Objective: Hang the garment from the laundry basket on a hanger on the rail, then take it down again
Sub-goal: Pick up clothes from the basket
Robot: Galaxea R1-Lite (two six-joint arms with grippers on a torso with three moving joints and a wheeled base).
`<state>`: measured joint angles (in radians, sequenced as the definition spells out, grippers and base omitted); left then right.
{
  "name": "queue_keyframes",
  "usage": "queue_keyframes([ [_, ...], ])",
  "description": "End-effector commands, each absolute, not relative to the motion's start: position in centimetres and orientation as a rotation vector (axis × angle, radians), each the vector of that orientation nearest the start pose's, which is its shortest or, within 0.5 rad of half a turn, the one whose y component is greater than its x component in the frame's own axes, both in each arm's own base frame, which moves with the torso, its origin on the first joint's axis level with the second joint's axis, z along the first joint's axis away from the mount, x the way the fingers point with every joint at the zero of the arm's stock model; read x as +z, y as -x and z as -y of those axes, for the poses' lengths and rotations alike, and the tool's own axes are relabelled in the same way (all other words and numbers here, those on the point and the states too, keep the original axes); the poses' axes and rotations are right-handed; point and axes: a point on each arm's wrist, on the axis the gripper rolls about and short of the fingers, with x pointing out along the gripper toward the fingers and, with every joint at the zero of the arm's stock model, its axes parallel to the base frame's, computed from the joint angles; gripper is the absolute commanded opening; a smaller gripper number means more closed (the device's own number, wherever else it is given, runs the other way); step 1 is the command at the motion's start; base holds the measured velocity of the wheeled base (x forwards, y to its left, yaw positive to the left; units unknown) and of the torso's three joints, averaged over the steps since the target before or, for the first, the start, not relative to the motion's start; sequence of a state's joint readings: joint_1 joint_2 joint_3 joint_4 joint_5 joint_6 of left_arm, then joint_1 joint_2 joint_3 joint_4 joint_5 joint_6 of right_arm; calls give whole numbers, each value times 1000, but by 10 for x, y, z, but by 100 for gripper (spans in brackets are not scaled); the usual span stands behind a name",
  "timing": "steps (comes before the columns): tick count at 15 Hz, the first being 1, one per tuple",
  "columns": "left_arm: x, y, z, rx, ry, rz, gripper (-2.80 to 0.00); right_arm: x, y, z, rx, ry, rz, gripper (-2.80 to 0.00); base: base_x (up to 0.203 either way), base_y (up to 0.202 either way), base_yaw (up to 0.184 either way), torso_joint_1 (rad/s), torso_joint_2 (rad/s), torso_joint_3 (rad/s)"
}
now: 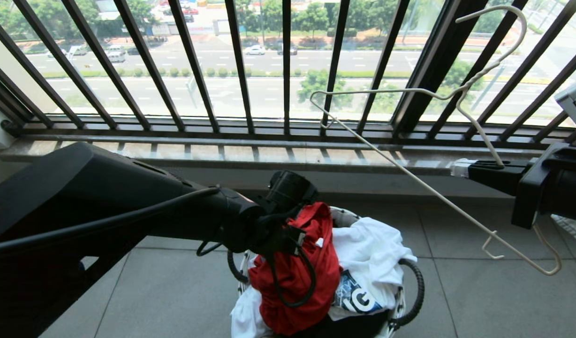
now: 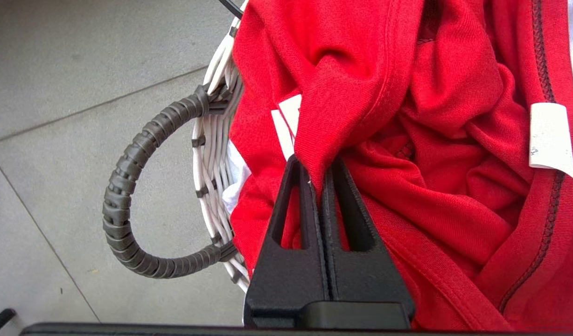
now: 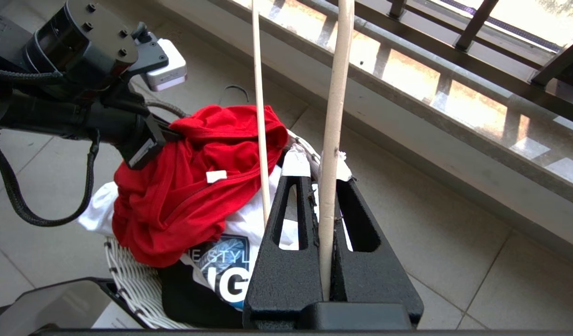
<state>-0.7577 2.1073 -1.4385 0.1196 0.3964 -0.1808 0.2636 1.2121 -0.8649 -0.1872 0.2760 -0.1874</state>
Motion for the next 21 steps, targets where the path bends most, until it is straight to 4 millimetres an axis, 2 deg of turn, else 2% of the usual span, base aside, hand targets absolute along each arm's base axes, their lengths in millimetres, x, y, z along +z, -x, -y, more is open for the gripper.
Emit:
queue_keyframes([
  [1,156,-289,266,-291,-248,-664,-280,277,-176,-54,552,182,-106,-280,0,0,0,0,0,0],
  [3,177,-266,255,-315,-234,-634,-280,280,-175,-52,547,184,-95,-280,0,0,0,0,0,0],
  [5,183,-233,243,-353,-256,-643,-280,279,-175,-52,547,183,-96,-280,0,0,0,0,0,0],
  [7,170,-203,227,-380,-312,-695,-280,280,-174,-52,546,183,-94,-280,0,0,0,0,0,0],
  [9,148,-179,208,-381,-380,-769,-280,279,-175,-52,546,184,-98,-280,0,0,0,0,0,0],
  [12,114,-157,184,-322,-442,-878,-280,278,-176,-53,547,184,-104,-280,0,0,0,0,0,0],
  [14,100,-151,176,-299,-467,-928,-280,277,-177,-53,548,185,-107,-280,0,0,0,0,0,0],
  [16,91,-154,180,-276,-463,-958,-280,277,-177,-53,548,185,-107,-280,0,0,0,0,0,0],
  [21,71,-180,210,-279,-385,-887,-280,278,-177,-51,537,183,-102,-280,0,0,0,0,0,0],
])
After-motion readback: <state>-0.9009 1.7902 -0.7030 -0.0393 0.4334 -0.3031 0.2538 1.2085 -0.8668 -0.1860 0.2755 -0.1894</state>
